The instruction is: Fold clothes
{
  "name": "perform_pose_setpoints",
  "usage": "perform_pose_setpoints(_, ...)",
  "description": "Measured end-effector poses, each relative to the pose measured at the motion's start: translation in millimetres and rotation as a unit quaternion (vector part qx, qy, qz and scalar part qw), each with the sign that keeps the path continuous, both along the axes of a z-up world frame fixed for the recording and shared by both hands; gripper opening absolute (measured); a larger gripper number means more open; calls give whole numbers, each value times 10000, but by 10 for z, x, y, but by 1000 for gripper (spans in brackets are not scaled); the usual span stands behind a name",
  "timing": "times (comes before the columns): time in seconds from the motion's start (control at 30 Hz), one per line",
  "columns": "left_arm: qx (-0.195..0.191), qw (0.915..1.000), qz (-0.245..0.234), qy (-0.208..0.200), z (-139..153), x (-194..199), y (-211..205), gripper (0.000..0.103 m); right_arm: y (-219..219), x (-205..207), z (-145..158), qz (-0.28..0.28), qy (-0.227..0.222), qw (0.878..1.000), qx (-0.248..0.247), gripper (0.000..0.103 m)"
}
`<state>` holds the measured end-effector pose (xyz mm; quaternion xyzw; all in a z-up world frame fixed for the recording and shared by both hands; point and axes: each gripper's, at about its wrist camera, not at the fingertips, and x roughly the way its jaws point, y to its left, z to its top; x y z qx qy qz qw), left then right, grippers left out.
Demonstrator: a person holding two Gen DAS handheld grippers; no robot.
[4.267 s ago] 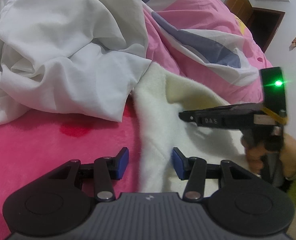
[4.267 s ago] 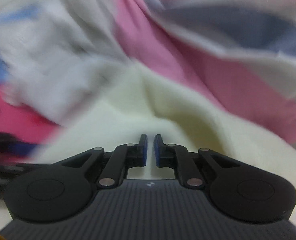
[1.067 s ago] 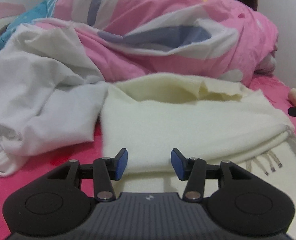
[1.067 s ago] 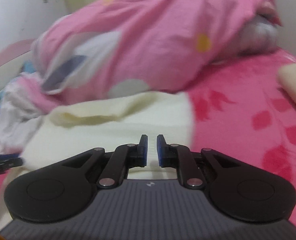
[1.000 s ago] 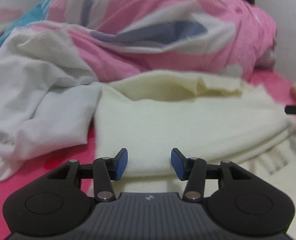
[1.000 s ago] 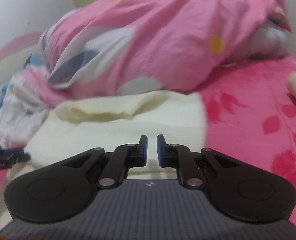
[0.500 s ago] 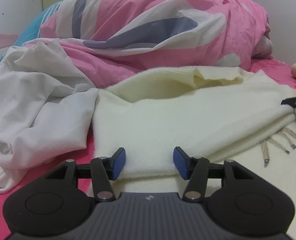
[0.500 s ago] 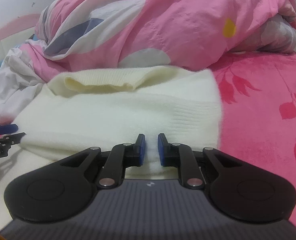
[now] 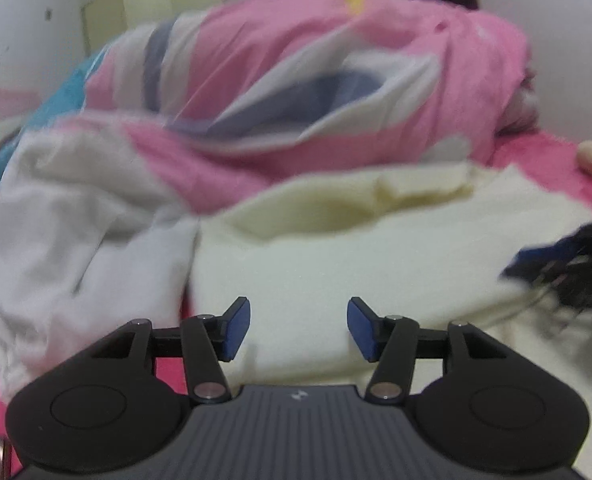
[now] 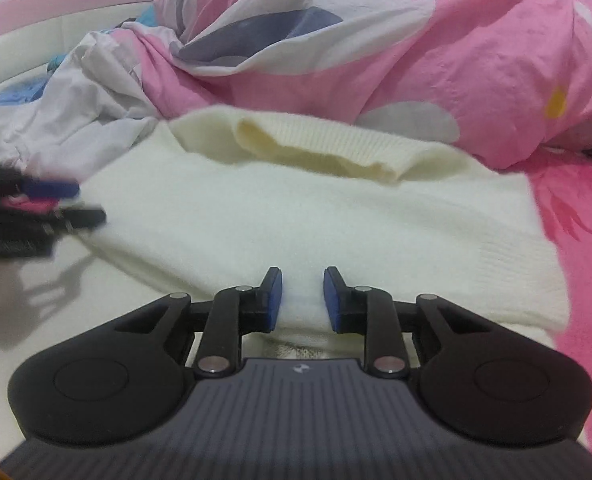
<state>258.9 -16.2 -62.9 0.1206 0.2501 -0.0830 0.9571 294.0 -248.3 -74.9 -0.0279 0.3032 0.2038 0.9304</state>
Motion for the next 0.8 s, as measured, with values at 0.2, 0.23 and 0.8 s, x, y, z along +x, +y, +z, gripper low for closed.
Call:
perform_pose_setpoints(0.2, 479, 9979, -379, 204, -247, 110, -439, 58, -21, -7, -4, -1, -18, 10000, 19, 22)
perform_pose_setpoints(0.23, 486, 9979, -329, 265, -333, 140, -451, 59, -17, -5, -8, 1, -20, 10000, 19, 22)
perform_pose_setpoints(0.8, -234, 9971, -105, 711, -207, 225, -137, 75, 151, -19, 46, -33, -80, 9997, -208, 31)
